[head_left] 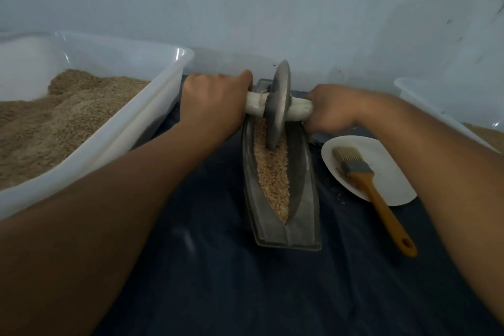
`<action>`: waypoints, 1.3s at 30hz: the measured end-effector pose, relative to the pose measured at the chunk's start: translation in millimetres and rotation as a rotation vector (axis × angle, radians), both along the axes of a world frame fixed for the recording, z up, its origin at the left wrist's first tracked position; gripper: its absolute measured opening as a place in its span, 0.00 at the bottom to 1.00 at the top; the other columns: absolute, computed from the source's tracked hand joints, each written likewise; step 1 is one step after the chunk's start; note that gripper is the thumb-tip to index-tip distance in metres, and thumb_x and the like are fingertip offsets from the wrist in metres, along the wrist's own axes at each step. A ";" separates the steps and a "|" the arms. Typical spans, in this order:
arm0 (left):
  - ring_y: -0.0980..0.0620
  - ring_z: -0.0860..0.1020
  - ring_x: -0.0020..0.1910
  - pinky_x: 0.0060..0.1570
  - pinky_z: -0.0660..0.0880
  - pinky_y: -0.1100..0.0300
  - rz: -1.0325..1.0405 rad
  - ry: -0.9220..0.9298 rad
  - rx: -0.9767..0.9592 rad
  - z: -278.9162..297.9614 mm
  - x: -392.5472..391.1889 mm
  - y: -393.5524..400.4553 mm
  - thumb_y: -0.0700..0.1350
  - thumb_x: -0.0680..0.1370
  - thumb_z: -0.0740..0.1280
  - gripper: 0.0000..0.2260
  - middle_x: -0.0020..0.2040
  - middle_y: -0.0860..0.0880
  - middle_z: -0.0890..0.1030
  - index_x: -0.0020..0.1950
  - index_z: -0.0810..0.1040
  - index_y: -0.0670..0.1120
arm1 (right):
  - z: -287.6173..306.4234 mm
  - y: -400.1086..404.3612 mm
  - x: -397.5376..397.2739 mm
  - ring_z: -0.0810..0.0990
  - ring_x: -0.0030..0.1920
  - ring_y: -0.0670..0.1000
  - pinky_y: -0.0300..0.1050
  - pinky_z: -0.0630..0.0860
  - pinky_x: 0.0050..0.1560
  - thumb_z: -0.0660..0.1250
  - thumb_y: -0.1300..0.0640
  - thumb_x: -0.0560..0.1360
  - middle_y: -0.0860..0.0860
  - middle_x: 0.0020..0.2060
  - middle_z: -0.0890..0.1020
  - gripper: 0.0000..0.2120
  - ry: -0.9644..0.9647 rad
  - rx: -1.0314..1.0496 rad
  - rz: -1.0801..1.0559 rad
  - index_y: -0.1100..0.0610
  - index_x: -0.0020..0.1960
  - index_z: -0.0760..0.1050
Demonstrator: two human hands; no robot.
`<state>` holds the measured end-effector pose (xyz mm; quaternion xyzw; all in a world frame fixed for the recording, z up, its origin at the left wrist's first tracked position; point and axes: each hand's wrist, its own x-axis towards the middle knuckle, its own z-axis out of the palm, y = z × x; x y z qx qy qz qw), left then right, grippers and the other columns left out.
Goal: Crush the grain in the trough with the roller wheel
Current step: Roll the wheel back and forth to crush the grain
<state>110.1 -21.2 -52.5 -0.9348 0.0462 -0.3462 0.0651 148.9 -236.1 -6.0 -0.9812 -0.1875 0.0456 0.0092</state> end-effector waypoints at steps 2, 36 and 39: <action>0.45 0.77 0.34 0.39 0.65 0.55 0.009 -0.007 0.007 1.6 0.5 -1.6 0.50 0.78 0.68 0.08 0.38 0.50 0.79 0.54 0.72 0.52 | -2.3 -1.2 1.7 0.79 0.42 0.50 0.47 0.76 0.42 0.76 0.53 0.68 0.49 0.41 0.81 0.10 -0.001 0.020 0.007 0.49 0.44 0.76; 0.48 0.78 0.41 0.44 0.70 0.53 0.018 0.028 -0.051 -8.3 -112.5 -5.9 0.46 0.72 0.70 0.16 0.43 0.51 0.78 0.56 0.69 0.53 | -28.6 -8.6 -112.4 0.68 0.30 0.52 0.43 0.54 0.29 0.62 0.50 0.69 0.45 0.30 0.71 0.04 -0.623 -0.031 -0.028 0.47 0.42 0.68; 0.48 0.78 0.39 0.41 0.68 0.53 0.015 0.006 -0.033 -7.2 -108.3 -6.8 0.45 0.71 0.70 0.15 0.41 0.51 0.78 0.55 0.70 0.52 | -29.4 -9.9 -108.1 0.66 0.29 0.49 0.42 0.54 0.29 0.61 0.50 0.67 0.45 0.30 0.71 0.03 -0.585 -0.026 -0.043 0.47 0.40 0.68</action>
